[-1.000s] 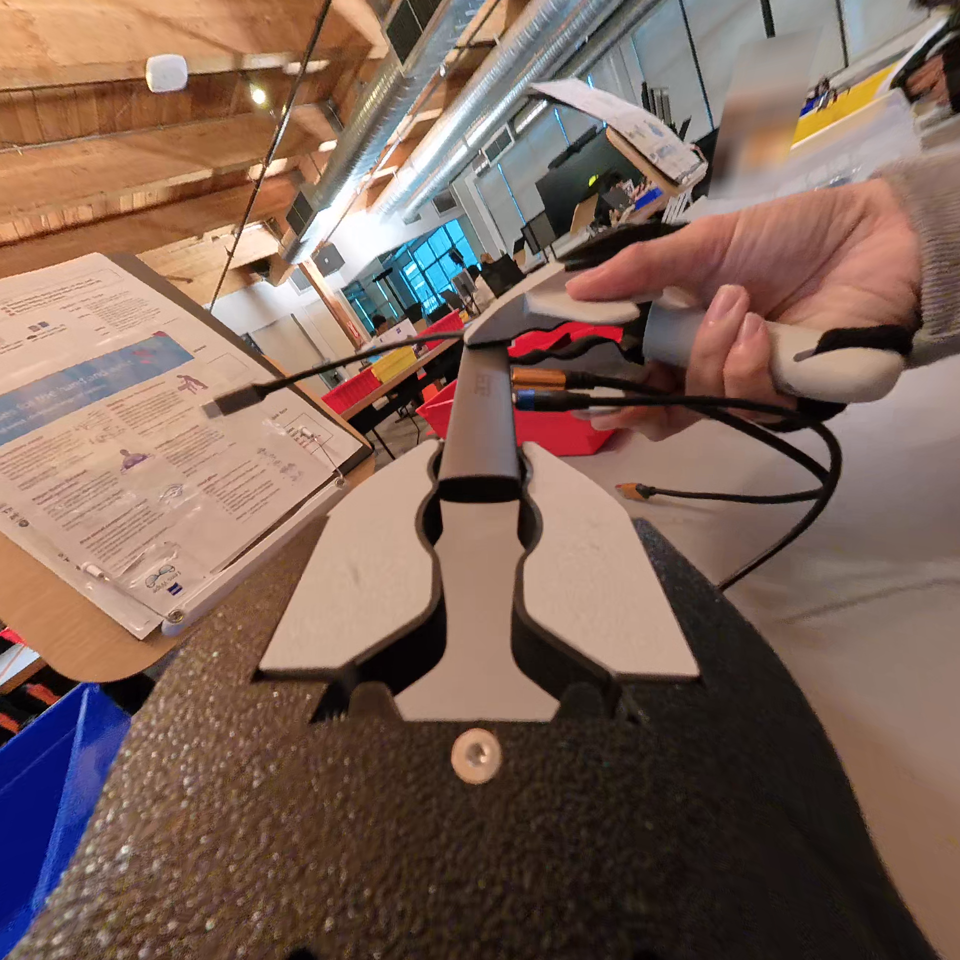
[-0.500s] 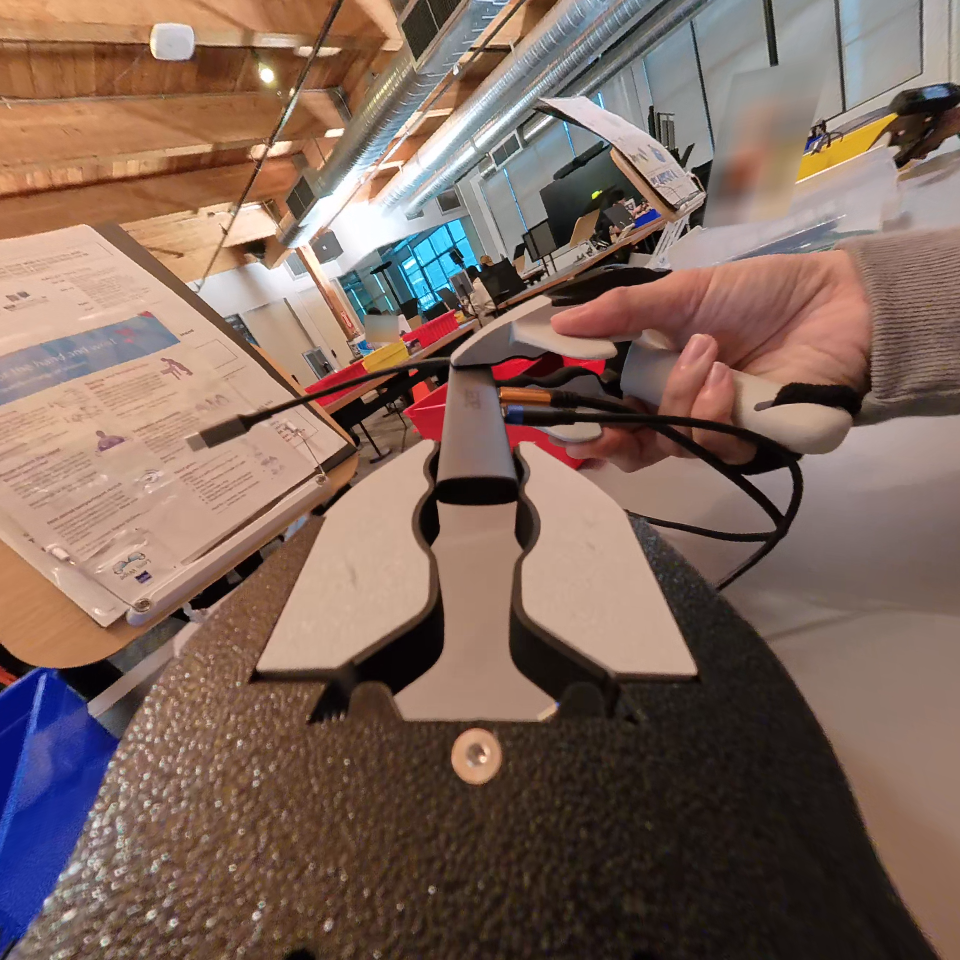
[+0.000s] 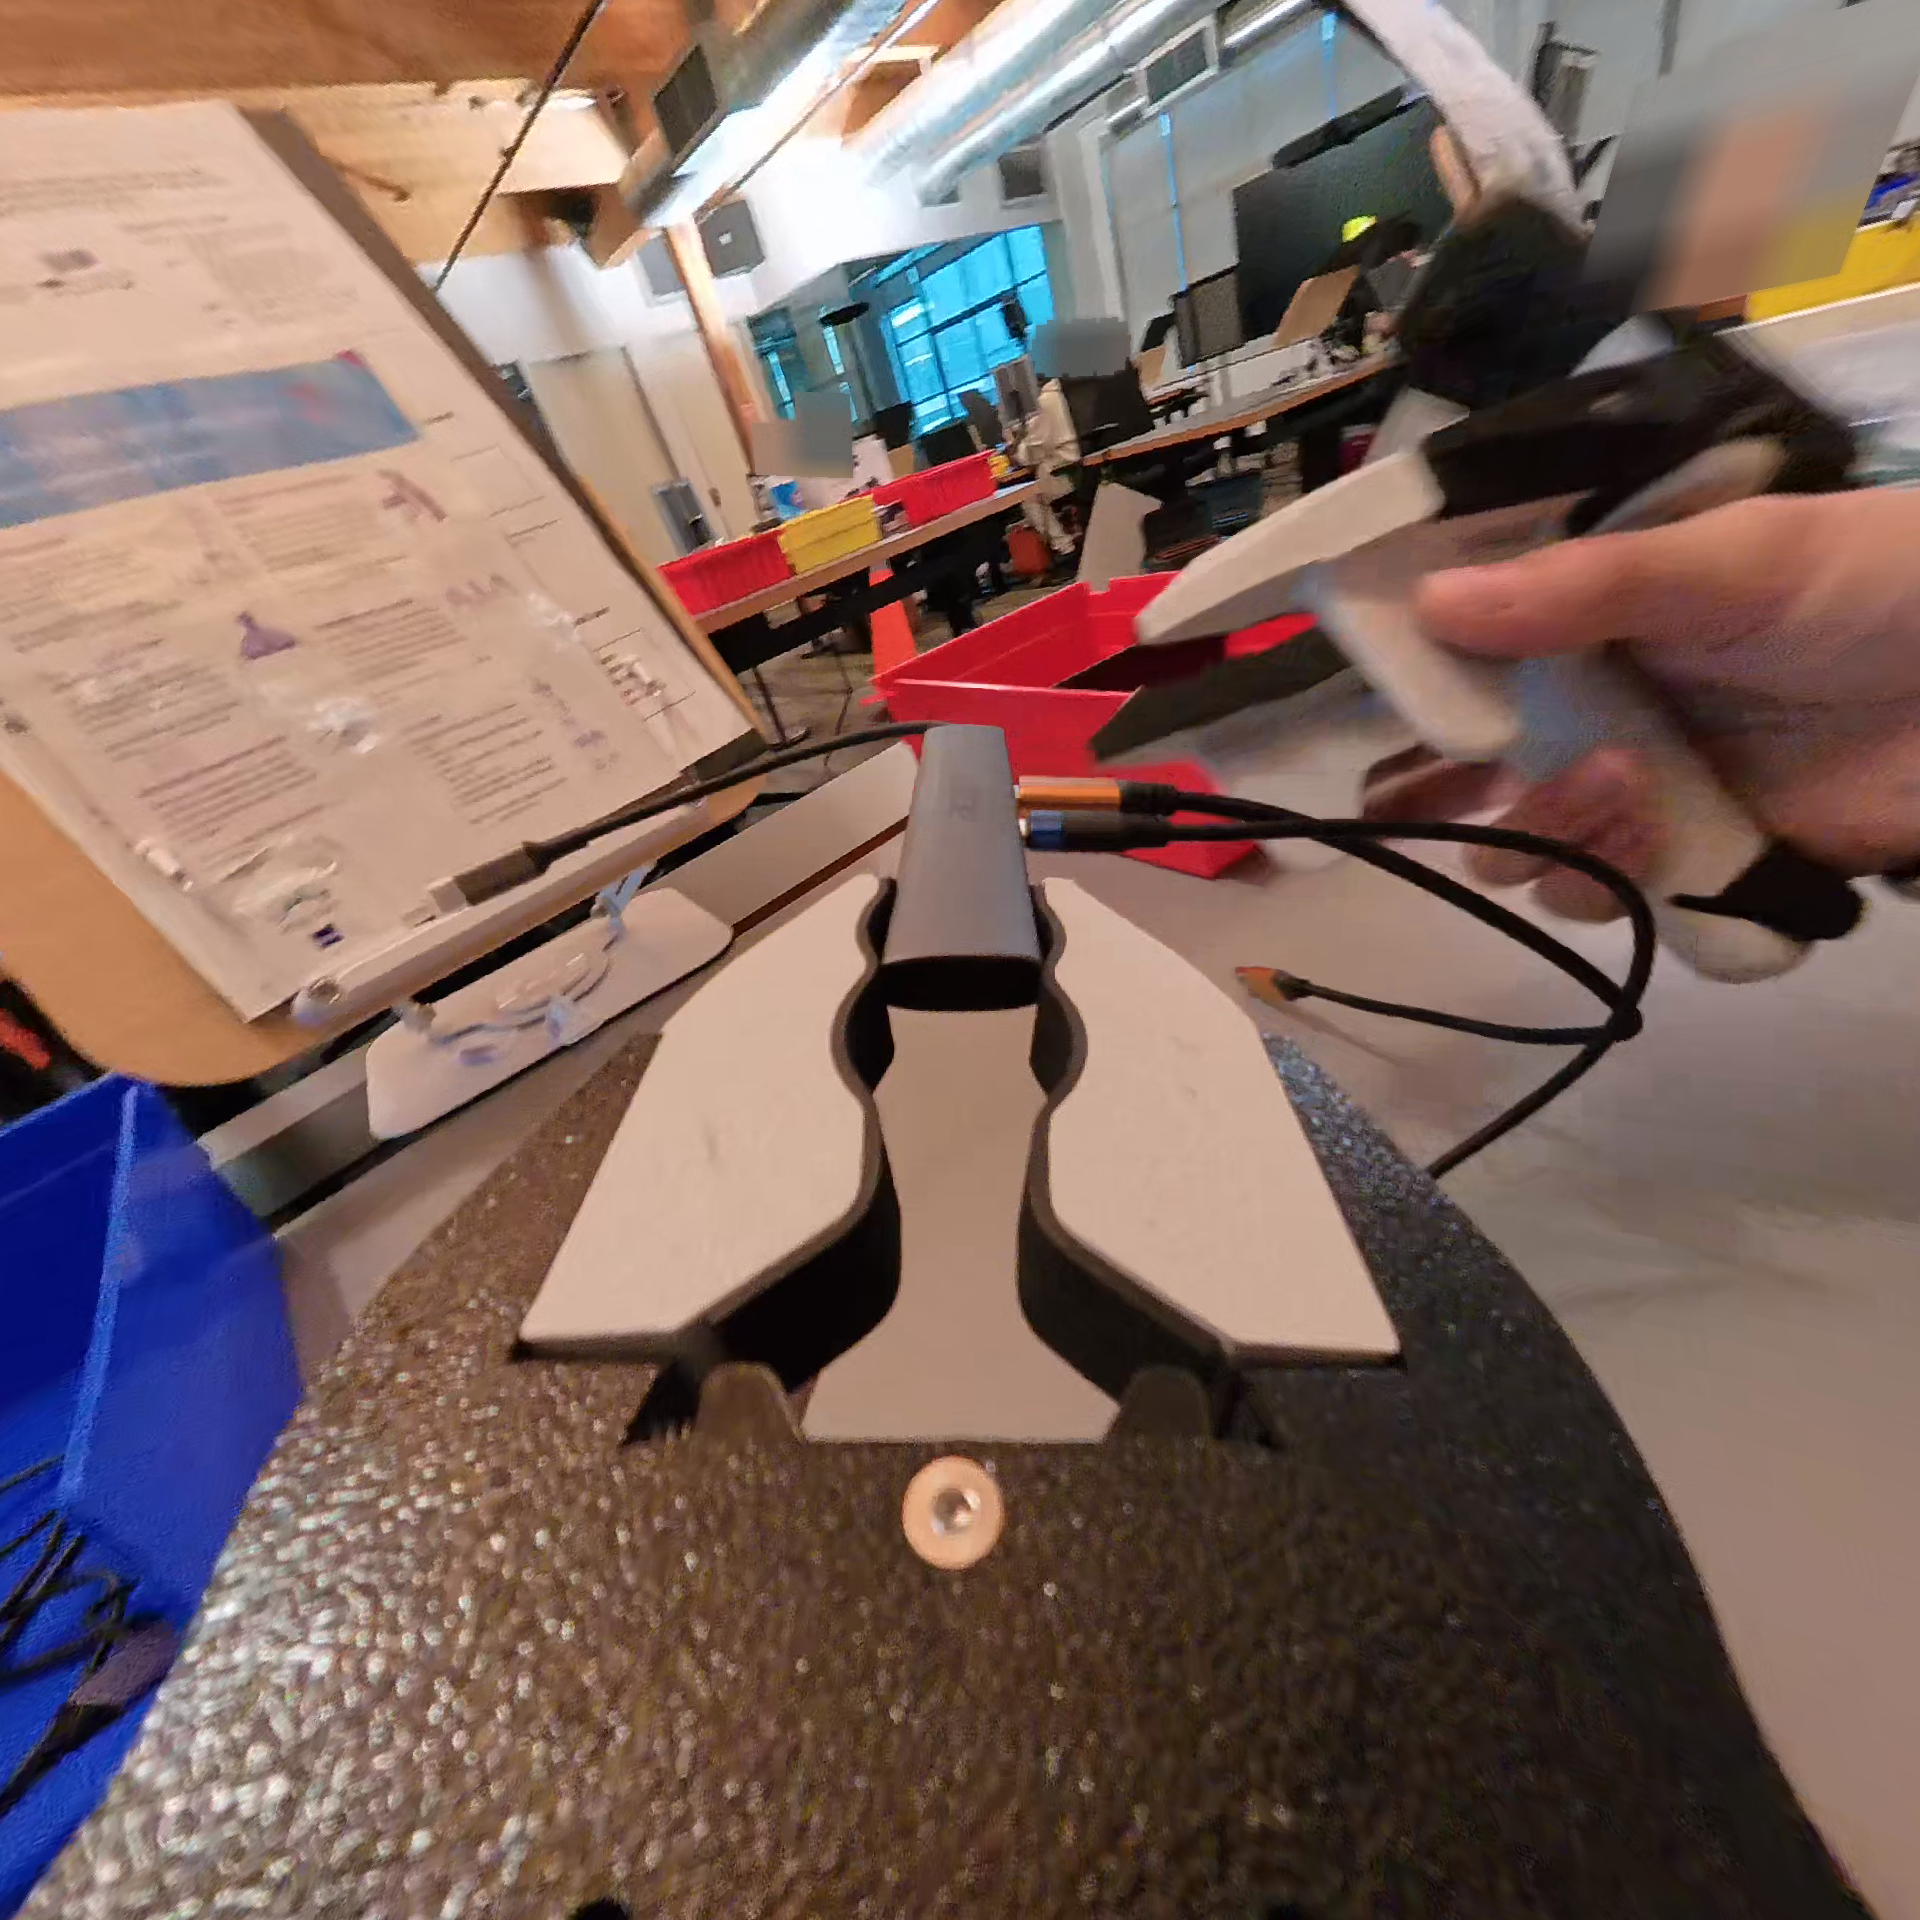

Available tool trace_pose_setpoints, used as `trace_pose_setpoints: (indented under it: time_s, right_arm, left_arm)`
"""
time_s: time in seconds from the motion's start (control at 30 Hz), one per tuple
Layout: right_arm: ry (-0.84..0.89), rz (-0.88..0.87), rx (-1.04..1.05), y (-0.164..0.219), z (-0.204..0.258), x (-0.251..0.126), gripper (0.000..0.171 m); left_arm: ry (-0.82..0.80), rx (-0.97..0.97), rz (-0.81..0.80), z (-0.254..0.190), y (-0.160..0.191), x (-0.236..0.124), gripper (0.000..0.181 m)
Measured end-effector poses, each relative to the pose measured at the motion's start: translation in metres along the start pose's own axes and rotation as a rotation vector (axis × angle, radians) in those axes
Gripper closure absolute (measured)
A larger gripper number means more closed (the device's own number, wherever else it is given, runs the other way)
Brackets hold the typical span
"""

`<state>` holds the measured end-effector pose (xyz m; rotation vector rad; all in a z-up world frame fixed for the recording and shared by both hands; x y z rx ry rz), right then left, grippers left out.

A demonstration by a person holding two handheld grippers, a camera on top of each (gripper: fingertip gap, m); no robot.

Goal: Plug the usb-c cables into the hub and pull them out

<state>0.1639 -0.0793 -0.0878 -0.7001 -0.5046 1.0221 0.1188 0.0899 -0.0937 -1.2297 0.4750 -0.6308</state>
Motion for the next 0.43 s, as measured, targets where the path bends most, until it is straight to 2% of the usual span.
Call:
trace_pose_setpoints:
  time_s: [0.07,0.13,0.23,0.3,0.37,0.43]
  right_arm:
    - [0.135,-0.012,-0.283,0.0,0.019,-0.005,0.121]
    - [0.168,-0.025,-0.478,0.011,0.043,-0.001,0.122]
    - [0.244,0.02,-0.701,0.033,0.056,0.014,0.134]
    - [0.296,0.064,-0.781,0.042,0.051,0.022,0.141]
    - [0.338,0.114,-0.791,0.049,0.043,0.026,0.144]
    - [0.369,0.12,-0.778,0.053,0.038,0.027,0.155]
  left_arm:
    - [-0.046,-0.034,0.006,0.006,0.007,-0.001,0.158]
    - [-0.077,-0.089,-0.001,0.008,0.014,-0.001,0.158]
    - [-0.093,-0.194,-0.035,0.006,0.024,0.002,0.159]
    - [-0.088,-0.26,-0.069,0.001,0.028,0.001,0.159]
    - [-0.083,-0.285,-0.088,-0.003,0.03,-0.001,0.159]
    - [-0.09,-0.288,-0.08,-0.006,0.034,-0.004,0.158]
Point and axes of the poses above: each gripper's, where its closed fingertips meet, x out along the fingers, y out of its underside, z = x × y across the jaws, the point moved 7 cm from there along -x, back along the fingers, and after that the axes turned 2 degrees about y, right-handed, at the moved point
